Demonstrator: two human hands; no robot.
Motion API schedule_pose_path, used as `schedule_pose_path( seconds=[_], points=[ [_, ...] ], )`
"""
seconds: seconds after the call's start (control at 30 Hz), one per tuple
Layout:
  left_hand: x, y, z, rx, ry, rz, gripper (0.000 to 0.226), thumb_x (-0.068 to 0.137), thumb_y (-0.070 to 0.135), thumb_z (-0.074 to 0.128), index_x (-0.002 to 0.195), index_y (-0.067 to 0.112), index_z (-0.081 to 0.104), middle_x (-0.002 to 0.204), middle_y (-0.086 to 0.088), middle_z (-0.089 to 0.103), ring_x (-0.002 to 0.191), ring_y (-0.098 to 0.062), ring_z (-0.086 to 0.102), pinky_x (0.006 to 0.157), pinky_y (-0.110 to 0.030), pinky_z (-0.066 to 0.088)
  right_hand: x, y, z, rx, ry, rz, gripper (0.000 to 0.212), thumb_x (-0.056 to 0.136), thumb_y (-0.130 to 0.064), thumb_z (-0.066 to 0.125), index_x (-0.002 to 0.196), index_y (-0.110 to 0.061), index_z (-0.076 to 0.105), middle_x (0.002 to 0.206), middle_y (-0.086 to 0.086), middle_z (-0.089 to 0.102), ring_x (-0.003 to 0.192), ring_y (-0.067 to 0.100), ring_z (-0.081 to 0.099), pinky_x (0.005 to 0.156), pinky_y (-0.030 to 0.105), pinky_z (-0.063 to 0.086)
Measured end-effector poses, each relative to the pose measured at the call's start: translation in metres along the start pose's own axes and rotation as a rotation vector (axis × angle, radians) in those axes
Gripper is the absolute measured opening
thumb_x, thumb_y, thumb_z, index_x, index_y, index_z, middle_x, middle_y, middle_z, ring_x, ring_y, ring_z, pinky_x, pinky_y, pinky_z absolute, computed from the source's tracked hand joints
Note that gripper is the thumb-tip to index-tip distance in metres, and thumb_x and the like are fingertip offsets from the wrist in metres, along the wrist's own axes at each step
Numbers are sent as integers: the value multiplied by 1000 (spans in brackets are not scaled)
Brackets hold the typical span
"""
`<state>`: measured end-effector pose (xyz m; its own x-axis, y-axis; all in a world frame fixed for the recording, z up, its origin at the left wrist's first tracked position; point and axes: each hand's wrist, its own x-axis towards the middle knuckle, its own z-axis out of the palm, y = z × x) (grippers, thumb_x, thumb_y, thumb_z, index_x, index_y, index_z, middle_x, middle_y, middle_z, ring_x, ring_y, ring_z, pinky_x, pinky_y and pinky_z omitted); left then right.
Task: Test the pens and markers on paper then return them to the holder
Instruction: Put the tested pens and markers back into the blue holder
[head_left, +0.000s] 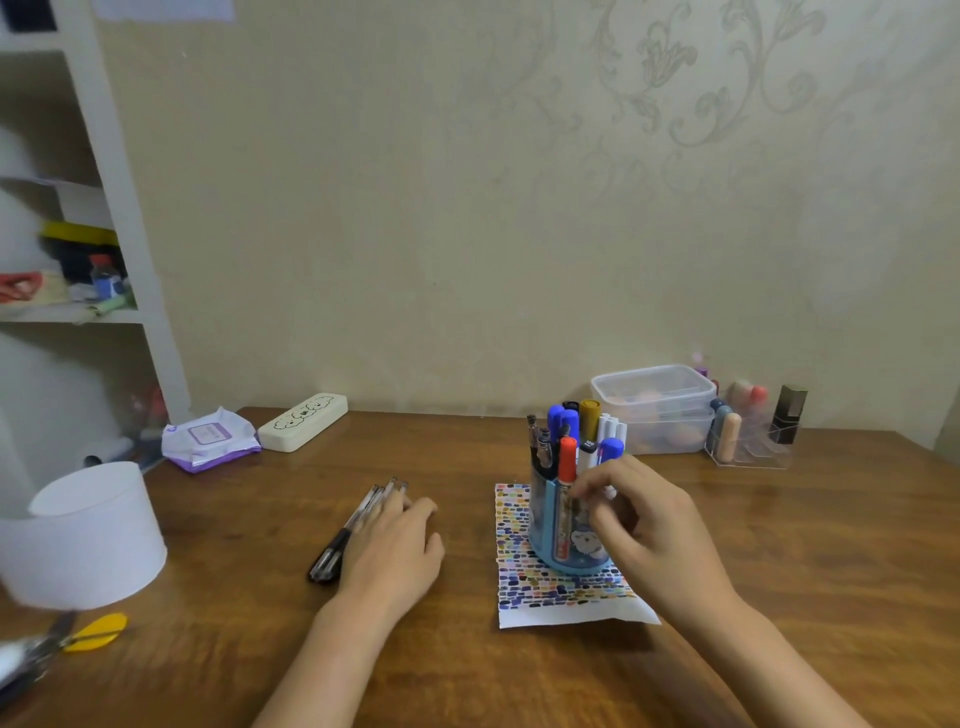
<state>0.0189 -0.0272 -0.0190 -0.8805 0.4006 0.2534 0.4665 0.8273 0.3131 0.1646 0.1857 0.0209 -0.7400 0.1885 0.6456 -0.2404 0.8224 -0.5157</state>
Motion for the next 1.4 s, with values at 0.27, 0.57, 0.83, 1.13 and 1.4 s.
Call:
schedule_pose_path(
  seconds=[0.27,0.57,0.83,1.13,1.4],
  points=[
    [2,2,1,-78,49,71,52,96,-4,42,127,35,61,134,12,53,126,-9,46,101,-28,45,0,0,0,-5,-24,14,19,93,-15,57,90,-32,65,94,-18,66,91,1,64,66,11,50],
    [2,4,7,-65,-24,154,51,93,-4,55,107,43,68,112,19,58,105,-3,54,93,-25,51,0,0,-1,-11,-51,5,18,93,-13,60,91,-30,66,93,-17,66,86,0,62,65,10,48],
    [-6,18,-4,-100,80,242,18,93,21,66,91,39,63,92,21,55,94,-1,47,81,-20,44,0,-4,-3,-1,-153,-11,20,94,-19,57,97,-35,68,86,-24,67,82,-1,63,61,10,45],
    [-13,38,-5,-419,212,463,28,91,9,66,103,34,69,96,28,56,103,2,51,79,-8,40,-1,-8,6,-23,-273,-93,26,91,-43,68,117,-42,64,104,-30,64,86,-5,61,70,10,45],
    [-20,52,-5,-566,159,478,31,100,29,53,129,40,57,111,26,54,108,-3,55,84,-16,48,3,-4,-3,167,-9,-8,8,93,-31,66,99,-35,67,91,-18,71,76,9,68,62,20,54]
  ],
)
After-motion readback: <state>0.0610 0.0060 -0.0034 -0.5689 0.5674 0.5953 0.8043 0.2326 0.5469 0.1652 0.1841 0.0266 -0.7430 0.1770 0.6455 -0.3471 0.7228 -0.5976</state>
